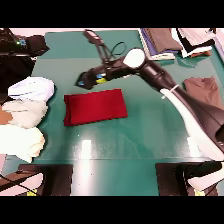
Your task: Fold the shirts.
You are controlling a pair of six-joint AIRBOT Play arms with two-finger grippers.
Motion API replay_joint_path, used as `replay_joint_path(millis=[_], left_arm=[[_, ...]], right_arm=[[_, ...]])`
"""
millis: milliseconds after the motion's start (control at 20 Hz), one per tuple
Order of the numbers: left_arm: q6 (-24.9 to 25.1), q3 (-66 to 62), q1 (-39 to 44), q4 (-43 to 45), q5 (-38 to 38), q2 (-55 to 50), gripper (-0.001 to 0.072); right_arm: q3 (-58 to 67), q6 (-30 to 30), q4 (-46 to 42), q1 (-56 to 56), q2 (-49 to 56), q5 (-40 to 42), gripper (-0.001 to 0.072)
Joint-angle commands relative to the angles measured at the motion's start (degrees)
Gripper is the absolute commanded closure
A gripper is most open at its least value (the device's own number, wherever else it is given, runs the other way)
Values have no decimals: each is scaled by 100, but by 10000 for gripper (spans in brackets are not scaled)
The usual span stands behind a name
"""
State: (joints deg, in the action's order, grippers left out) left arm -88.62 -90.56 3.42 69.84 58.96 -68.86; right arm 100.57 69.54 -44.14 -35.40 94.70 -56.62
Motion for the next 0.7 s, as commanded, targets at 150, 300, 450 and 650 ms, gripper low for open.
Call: replay_joint_path(millis=[150, 300, 450, 650], left_arm=[[170, 15, 614, 7, -149, 33, 678], [170, 15, 719, 4, -149, 33, 678], [212, 15, 883, 17, -186, 33, 678], [205, 15, 1005, -7, -302, 33, 678]], right_arm=[[-2691, 568, -962, 1906, -1067, -354, 163], [-3622, 540, -444, 2544, -903, -138, 110], [-3703, 120, 581, 2533, -243, -140, 119], [-2938, -48, 1309, 1886, 682, -173, 120]])
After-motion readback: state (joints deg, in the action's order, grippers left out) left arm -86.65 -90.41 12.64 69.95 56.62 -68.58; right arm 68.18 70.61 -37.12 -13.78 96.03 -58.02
